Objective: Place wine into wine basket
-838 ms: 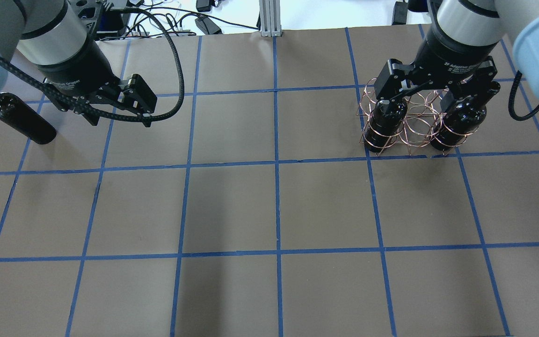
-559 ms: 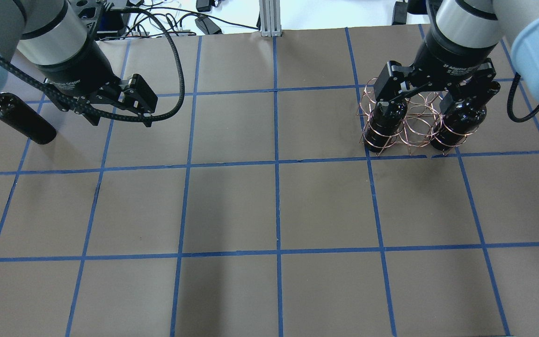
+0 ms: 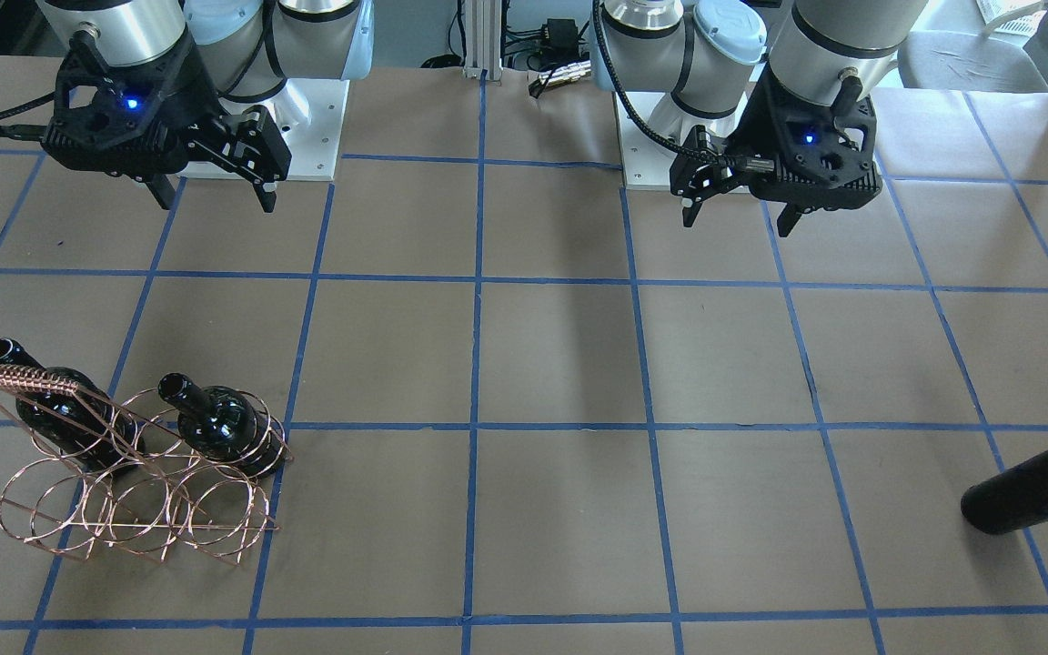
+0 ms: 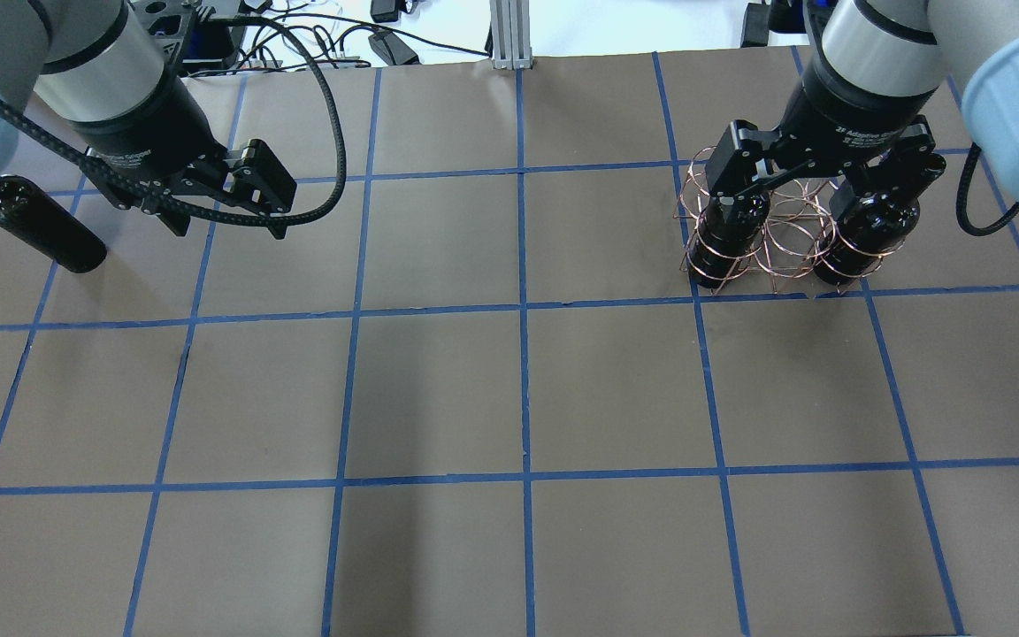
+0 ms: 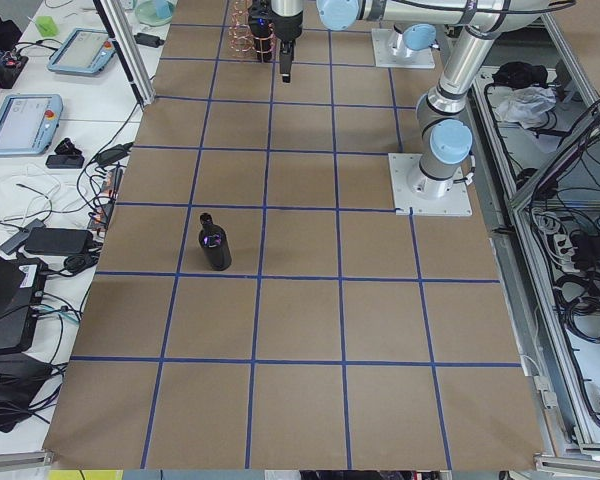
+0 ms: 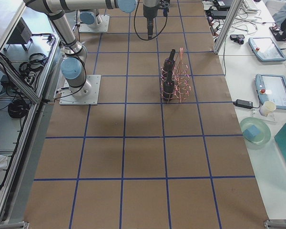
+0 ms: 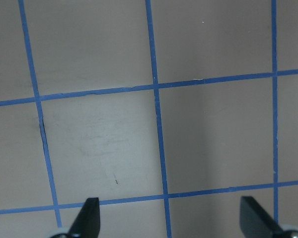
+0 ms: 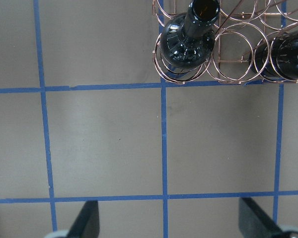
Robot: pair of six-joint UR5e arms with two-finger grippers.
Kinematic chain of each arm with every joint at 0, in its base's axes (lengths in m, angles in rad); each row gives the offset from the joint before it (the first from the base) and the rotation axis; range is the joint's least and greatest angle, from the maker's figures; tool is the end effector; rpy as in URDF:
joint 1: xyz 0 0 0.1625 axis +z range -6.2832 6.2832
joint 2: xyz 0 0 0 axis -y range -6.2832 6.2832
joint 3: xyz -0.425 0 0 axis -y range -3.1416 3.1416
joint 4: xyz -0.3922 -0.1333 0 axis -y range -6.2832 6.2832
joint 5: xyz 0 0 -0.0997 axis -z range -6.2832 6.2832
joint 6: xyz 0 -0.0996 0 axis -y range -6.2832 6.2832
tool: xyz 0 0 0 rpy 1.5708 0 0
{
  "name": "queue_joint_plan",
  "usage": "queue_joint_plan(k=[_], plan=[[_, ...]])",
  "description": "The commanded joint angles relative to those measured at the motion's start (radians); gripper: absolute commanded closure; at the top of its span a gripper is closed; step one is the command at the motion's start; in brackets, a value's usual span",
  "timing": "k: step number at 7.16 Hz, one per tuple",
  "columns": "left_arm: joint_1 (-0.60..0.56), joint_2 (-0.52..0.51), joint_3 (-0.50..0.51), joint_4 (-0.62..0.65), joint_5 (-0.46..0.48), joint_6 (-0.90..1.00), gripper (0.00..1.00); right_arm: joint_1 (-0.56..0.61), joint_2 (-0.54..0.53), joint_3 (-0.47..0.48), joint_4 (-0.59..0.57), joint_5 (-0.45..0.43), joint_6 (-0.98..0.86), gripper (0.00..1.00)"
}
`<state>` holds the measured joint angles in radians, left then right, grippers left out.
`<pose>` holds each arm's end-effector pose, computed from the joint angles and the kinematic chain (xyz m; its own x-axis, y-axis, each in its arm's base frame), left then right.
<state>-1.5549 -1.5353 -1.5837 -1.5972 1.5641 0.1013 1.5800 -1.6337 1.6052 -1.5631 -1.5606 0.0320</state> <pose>-0.1264 -0.4784 0.4961 -0.9963 0.0853 0.0070 0.0853 0.9964 0.0031 0.1386 -0.4658 0.5003 -0.9997 0.0226 -0.0109 0.0228 0.9995 -0.0205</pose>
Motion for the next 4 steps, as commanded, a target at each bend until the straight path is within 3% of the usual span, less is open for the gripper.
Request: queue_joint_plan(k=[1, 4], plan=[[-0.001, -0.002, 0.002, 0.002, 0.0, 0.0, 0.0, 0.0, 0.0, 0.001, 0.0, 0.005, 0.0, 0.0], [0.001, 0.003, 0.002, -0.001, 0.011, 0.001, 0.0, -0.001, 0.0, 0.007, -0.002, 0.01, 0.0, 0.0]])
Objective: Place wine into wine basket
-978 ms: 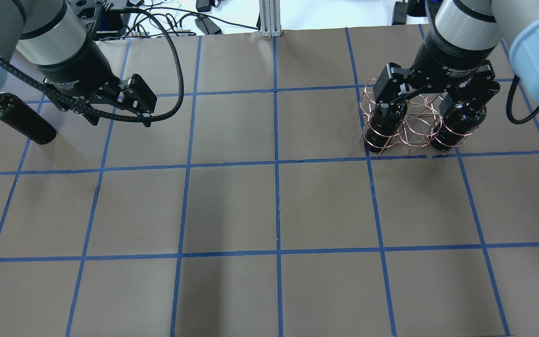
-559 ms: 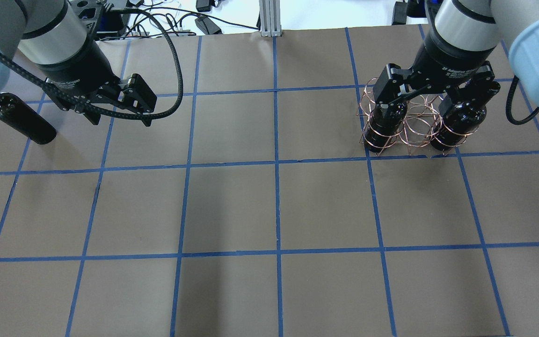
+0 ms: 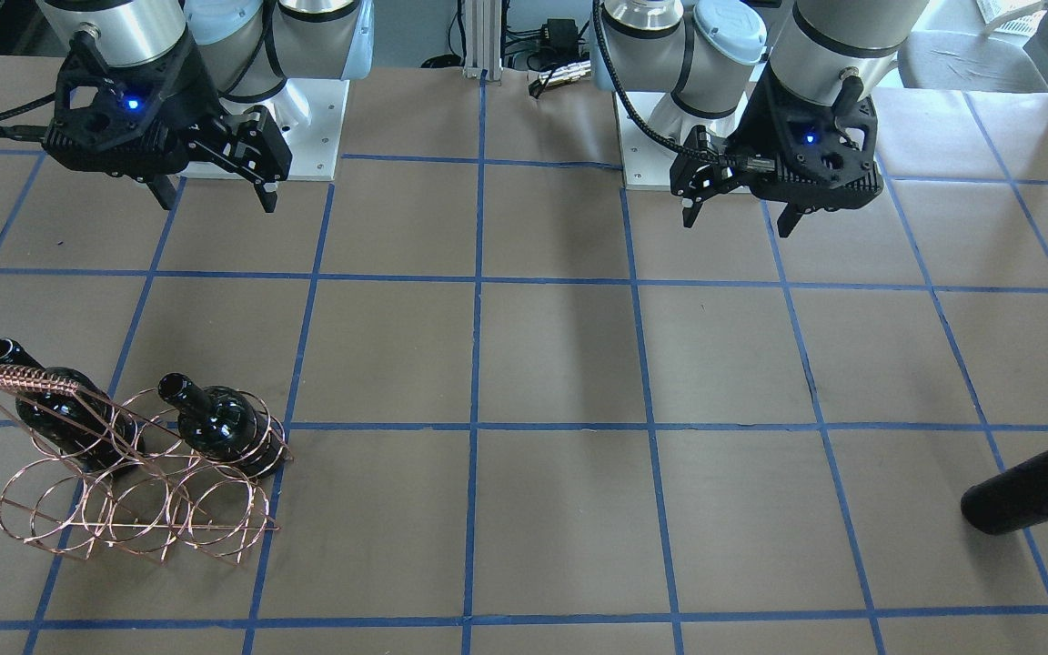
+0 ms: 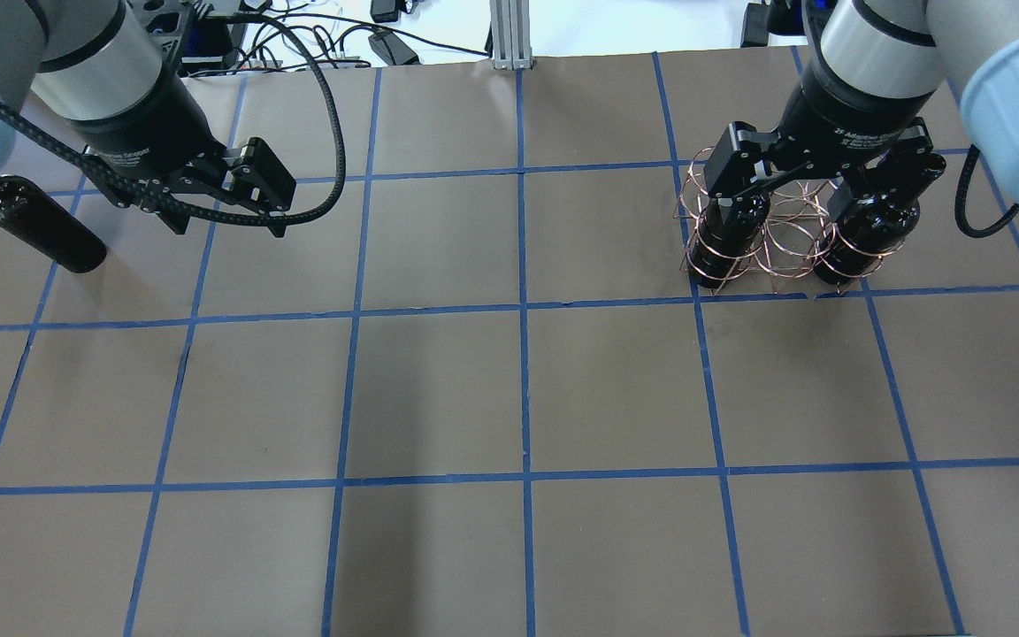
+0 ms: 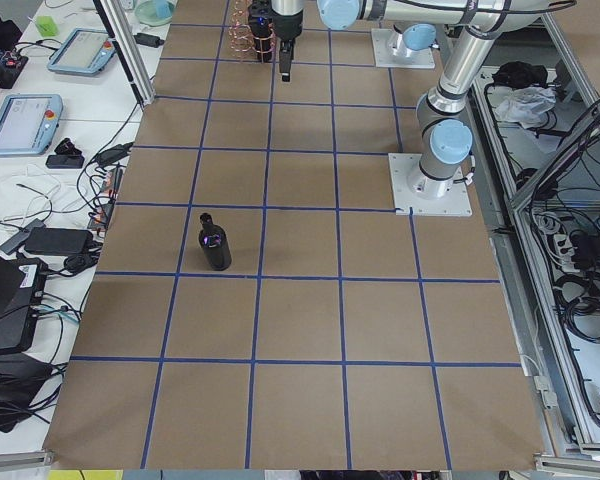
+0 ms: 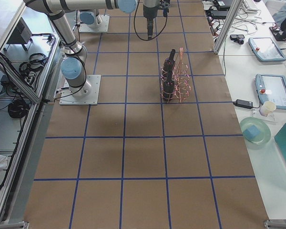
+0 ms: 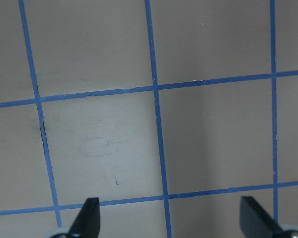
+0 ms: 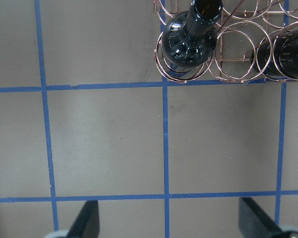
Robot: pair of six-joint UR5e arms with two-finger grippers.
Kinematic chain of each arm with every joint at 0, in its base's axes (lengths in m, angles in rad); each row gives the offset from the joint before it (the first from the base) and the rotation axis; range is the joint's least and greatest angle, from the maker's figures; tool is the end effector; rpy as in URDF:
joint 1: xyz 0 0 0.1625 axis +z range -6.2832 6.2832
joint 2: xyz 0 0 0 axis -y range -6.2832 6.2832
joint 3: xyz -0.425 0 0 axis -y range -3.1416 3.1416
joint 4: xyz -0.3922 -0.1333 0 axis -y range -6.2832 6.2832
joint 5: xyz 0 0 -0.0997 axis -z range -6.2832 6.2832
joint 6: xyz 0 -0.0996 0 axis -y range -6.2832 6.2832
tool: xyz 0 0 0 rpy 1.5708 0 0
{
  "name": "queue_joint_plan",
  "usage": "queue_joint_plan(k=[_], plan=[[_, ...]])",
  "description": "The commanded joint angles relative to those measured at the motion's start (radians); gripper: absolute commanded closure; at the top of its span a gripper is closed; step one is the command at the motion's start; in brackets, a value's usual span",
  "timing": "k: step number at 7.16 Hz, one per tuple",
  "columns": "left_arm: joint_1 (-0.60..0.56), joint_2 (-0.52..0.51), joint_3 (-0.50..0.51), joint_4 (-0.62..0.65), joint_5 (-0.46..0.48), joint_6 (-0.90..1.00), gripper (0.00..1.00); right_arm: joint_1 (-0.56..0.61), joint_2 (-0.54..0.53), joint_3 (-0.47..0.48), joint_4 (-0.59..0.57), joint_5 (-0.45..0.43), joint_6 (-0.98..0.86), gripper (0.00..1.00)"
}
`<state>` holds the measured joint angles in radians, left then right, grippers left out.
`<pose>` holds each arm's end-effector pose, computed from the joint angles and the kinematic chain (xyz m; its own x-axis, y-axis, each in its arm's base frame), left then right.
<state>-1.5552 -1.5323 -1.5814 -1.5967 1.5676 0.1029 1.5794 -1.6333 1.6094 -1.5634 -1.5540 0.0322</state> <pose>-0.1262 -0.4776 0.4987 -0.9962 0.0872 0.0030 0.0872 0.9962 -0.0023 0.1390 -0.4657 0.4981 -0.9996 0.0233 -0.0173 0.0236 0.9996 -0.0160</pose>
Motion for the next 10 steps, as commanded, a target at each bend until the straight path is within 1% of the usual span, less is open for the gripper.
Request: queue_joint_plan(k=[1, 2, 4, 5, 6, 7, 9, 10], plan=[[0.01, 0.001, 0.001, -0.002, 0.011, 0.001, 0.0, 0.001, 0.0, 0.003, 0.0, 0.003, 0.0, 0.0], [0.047, -0.002, 0.003, 0.0, 0.008, 0.041, 0.0, -0.001, 0.0, 0.003, -0.001, 0.003, 0.0, 0.0], [0.217, -0.032, 0.021, 0.003, 0.002, 0.223, 0.0, -0.001, 0.0, 0.003, 0.0, -0.001, 0.0, 0.0], [0.315, -0.051, 0.03, 0.042, 0.0, 0.364, 0.0, -0.001, 0.0, 0.003, -0.001, -0.008, 0.0, 0.0], [0.395, -0.077, 0.038, 0.099, 0.003, 0.464, 0.0, -0.001, 0.0, 0.003, 0.0, -0.006, 0.0, 0.0], [0.45, -0.119, 0.055, 0.141, 0.006, 0.533, 0.0, -0.001, 0.0, 0.003, -0.001, -0.008, 0.0, 0.0], [0.535, -0.205, 0.128, 0.141, 0.008, 0.561, 0.0, -0.001, 0.0, 0.003, -0.001, -0.006, 0.0, 0.0], [0.565, -0.262, 0.197, 0.141, -0.004, 0.569, 0.0, -0.001, 0.0, 0.003, 0.0, -0.002, 0.0, 0.0]])
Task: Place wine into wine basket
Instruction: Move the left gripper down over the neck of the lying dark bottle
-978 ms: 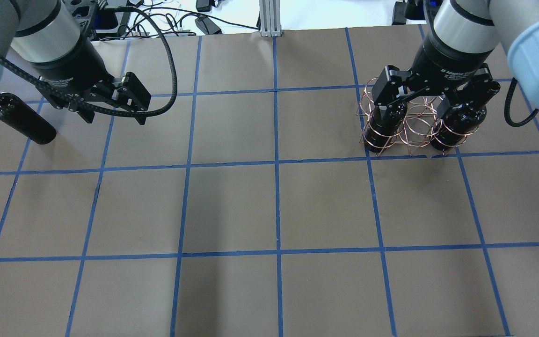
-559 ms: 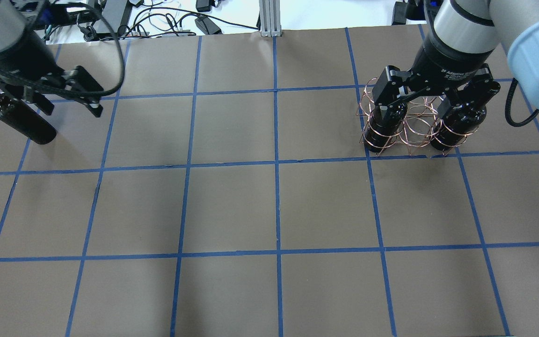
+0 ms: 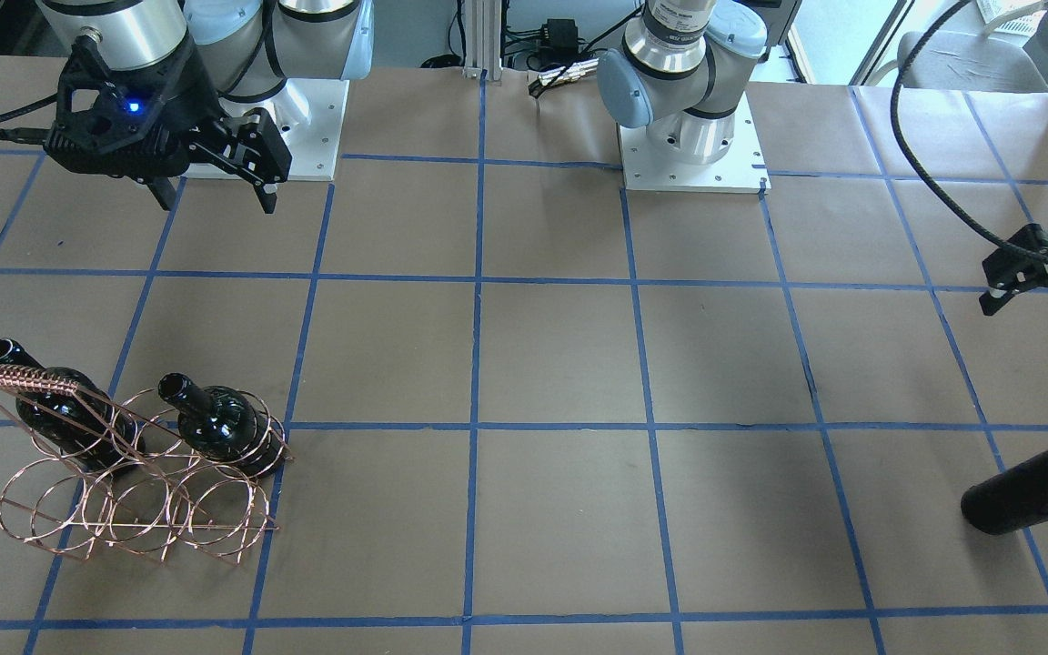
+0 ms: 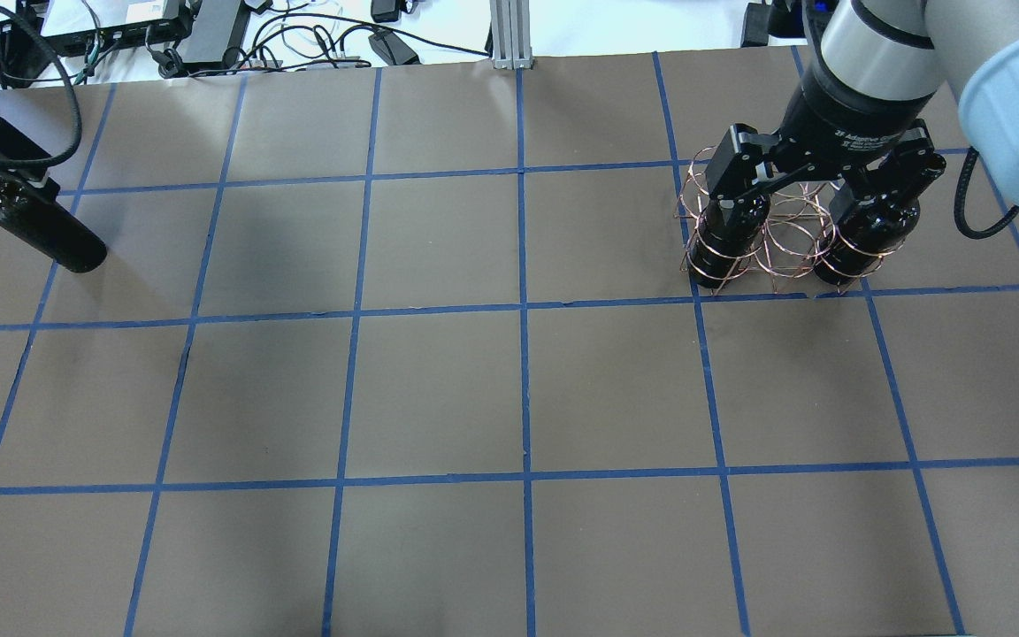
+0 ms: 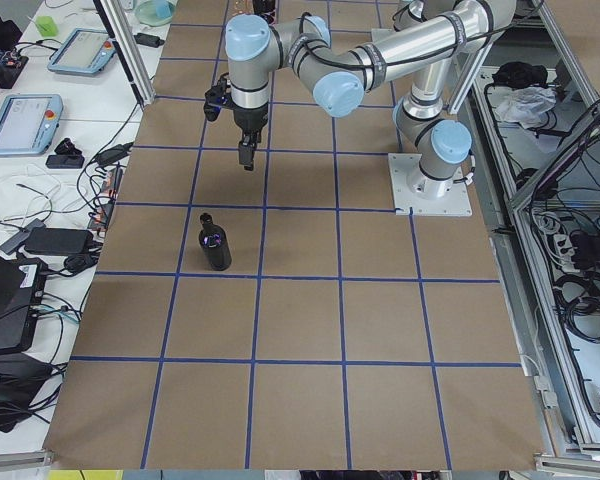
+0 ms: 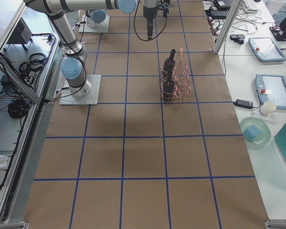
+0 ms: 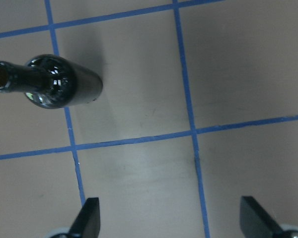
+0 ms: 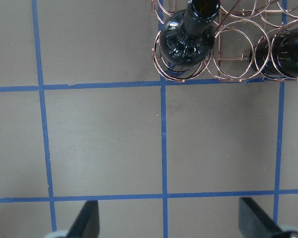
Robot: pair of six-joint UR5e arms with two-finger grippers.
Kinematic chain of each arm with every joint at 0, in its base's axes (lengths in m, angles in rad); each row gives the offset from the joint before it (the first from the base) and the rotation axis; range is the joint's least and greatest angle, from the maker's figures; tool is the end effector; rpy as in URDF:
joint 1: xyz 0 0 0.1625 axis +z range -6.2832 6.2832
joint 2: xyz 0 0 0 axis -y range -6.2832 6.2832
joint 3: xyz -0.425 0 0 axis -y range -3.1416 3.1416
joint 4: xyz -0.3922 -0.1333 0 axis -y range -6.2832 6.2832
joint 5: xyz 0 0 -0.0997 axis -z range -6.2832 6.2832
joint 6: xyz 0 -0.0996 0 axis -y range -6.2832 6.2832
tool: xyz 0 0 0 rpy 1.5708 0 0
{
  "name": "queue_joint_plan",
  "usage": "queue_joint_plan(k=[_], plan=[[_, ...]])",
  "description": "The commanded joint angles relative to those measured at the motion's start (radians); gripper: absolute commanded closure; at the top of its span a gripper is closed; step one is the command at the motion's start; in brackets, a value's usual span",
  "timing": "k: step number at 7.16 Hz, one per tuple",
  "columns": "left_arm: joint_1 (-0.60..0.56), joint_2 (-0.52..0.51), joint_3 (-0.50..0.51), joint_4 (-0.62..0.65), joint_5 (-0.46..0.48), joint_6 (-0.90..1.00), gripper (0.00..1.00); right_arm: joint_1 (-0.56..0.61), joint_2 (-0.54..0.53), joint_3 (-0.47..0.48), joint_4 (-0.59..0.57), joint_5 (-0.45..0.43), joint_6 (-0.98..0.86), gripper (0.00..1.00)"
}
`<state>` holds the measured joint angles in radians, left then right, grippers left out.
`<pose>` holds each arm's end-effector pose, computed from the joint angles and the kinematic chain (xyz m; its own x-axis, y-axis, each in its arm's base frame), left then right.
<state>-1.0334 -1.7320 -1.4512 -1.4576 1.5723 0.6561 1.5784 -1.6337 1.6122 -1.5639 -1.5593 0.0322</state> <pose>0.1757 -0.5549 0.4735 -0.9921 0.1170 -0.0448 0.1194 0.9913 -0.0558 0.1380 -0.4655 0.4970 -0.9996 0.0244 -0.0120 0.0246 0.9996 -0.0142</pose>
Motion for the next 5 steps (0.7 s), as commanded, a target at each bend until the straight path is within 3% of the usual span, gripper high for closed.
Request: queue_joint_plan(k=[1, 5], plan=[[0.065, -0.117, 0.119, 0.002, -0.011, 0.055, 0.0, 0.0, 0.0, 0.005, 0.001, 0.004, 0.0, 0.0], [0.09, -0.27, 0.222, 0.074, -0.021, 0.054, 0.0, 0.002, 0.0, 0.006, -0.001, -0.002, -0.002, 0.0]])
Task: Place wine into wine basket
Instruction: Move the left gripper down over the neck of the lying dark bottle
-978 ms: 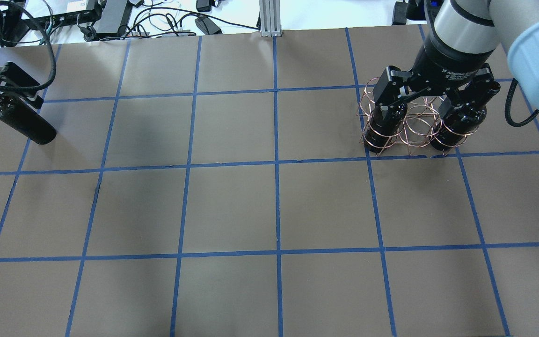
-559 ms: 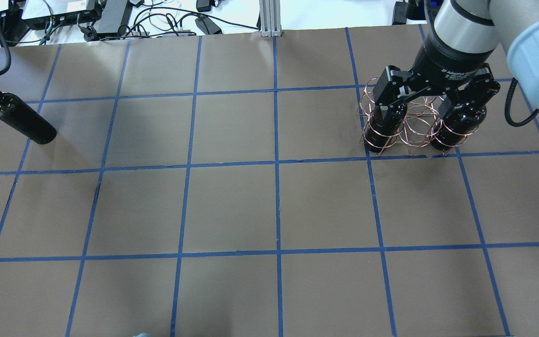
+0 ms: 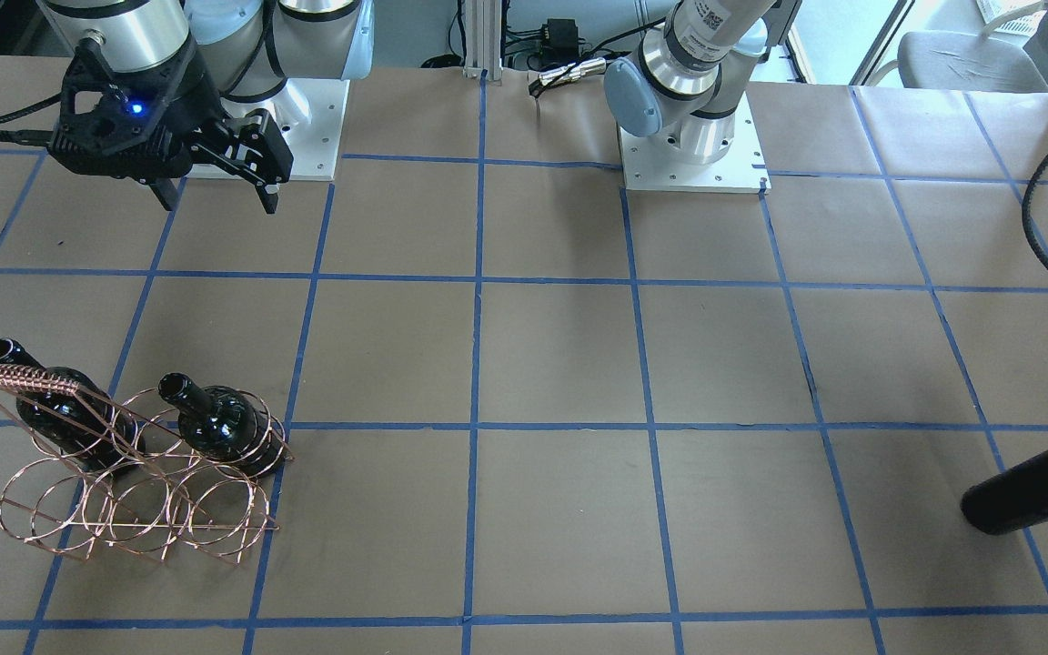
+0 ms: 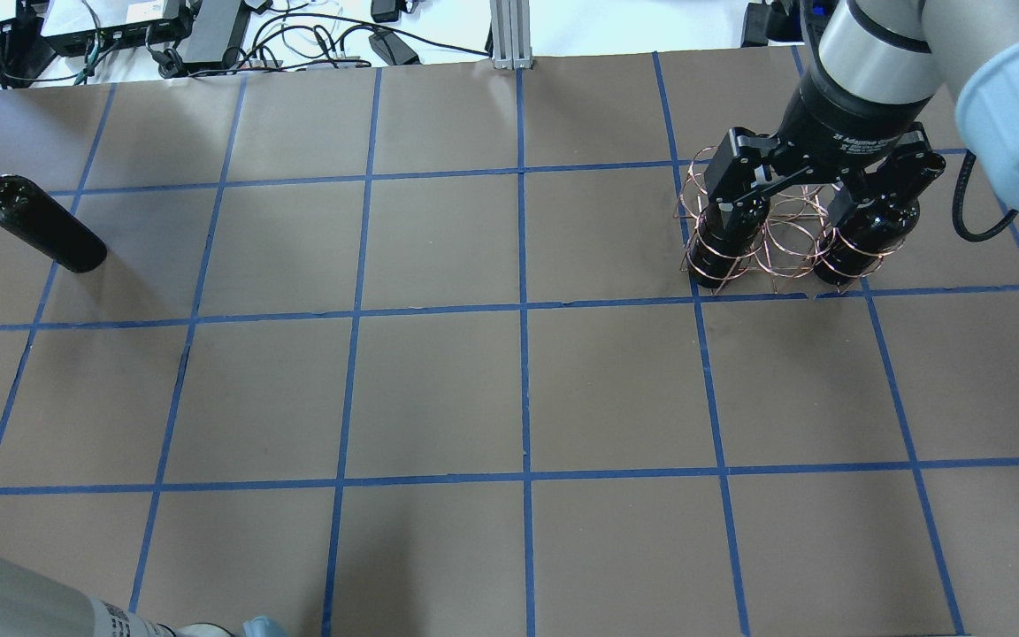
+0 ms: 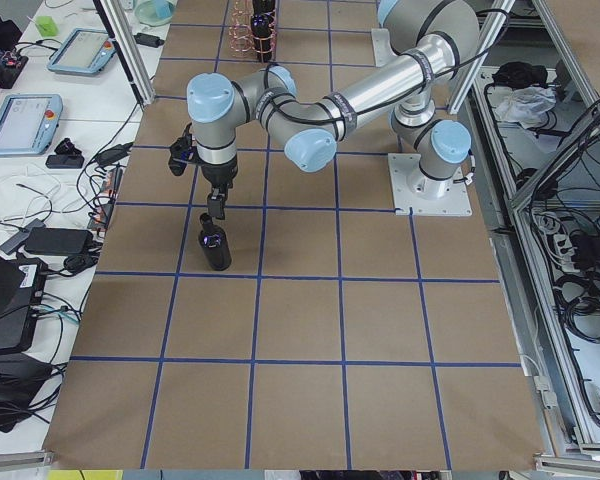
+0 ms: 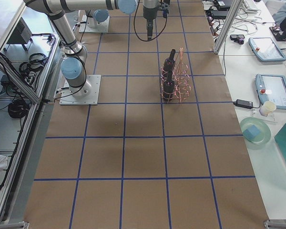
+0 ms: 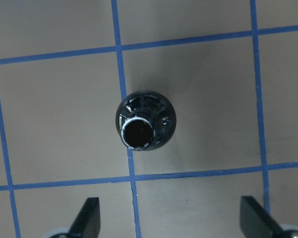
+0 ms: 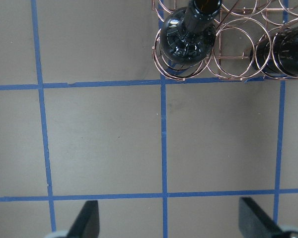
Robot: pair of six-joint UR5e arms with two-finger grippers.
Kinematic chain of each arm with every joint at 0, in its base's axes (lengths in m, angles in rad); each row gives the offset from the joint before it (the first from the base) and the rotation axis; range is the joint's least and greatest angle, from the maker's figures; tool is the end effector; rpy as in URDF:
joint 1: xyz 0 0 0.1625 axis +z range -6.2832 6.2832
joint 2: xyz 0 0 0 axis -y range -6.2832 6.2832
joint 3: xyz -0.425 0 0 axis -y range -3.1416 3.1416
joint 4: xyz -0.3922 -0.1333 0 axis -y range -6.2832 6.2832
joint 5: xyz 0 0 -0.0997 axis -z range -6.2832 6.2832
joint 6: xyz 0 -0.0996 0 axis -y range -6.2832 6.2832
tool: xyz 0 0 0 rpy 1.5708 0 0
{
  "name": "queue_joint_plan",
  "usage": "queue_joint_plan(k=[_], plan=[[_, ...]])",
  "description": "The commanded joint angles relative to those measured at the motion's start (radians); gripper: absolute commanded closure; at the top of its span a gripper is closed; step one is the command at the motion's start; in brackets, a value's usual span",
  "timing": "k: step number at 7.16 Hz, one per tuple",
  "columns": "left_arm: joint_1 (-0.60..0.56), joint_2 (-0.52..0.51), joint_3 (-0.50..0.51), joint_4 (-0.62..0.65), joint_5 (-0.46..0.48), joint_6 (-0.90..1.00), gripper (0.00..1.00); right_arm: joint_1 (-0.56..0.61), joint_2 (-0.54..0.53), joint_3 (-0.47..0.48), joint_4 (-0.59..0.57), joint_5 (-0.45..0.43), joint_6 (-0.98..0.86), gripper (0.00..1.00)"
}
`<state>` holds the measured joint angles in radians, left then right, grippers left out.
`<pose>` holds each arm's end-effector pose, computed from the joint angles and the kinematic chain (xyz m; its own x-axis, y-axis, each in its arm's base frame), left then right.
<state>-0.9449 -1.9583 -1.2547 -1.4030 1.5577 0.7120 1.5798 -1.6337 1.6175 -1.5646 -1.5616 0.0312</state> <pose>0.2779 -0.6142 0.4385 -0.9950 0.0844 -0.0530 0.0885 0.9927 -0.0814 0.1384 -0.4649 0.4944 -0.9997 0.0221 -0.0095 0.0222 0.9997 -0.0097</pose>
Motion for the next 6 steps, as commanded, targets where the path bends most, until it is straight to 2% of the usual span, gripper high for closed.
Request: queue_joint_plan(k=[1, 2, 4, 6], plan=[[0.001, -0.071, 0.029, 0.059, -0.042, -0.008, 0.0, 0.0, -0.002, 0.001, 0.0, 0.0, -0.001, 0.0], [0.001, -0.088, 0.034, 0.064, -0.045, -0.015, 0.0, 0.0, 0.0, 0.001, 0.0, -0.002, -0.001, 0.0], [0.001, -0.109, 0.032, 0.084, -0.065, -0.057, 0.06, 0.002, 0.0, 0.001, 0.0, 0.0, -0.001, 0.0], [0.001, -0.128, 0.032, 0.101, -0.07, -0.057, 0.07, 0.0, 0.0, 0.001, 0.001, 0.0, -0.001, 0.0]])
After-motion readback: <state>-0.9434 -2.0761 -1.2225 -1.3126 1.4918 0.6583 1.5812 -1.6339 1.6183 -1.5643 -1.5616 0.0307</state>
